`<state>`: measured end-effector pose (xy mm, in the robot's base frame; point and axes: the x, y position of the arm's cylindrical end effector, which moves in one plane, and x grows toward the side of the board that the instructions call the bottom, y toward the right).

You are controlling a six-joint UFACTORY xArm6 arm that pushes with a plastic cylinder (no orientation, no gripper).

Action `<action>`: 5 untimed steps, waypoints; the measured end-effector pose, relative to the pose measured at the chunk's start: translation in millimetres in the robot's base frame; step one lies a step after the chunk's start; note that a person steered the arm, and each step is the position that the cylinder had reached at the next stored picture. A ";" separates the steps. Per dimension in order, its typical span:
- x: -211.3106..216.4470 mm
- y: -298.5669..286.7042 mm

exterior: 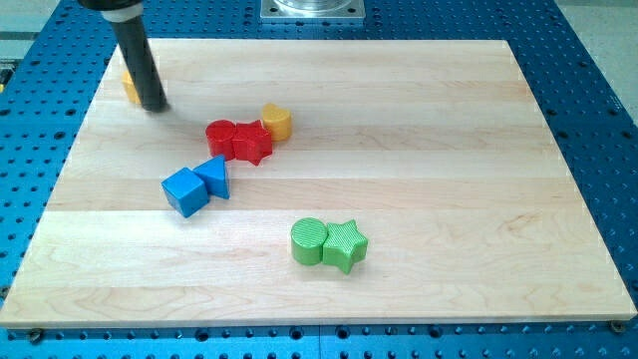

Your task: Place hexagon at top left corner

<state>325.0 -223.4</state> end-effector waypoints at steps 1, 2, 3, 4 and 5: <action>-46.1 7.7; 21.3 -1.3; -3.0 -59.9; -46.6 -50.3; -49.1 -30.3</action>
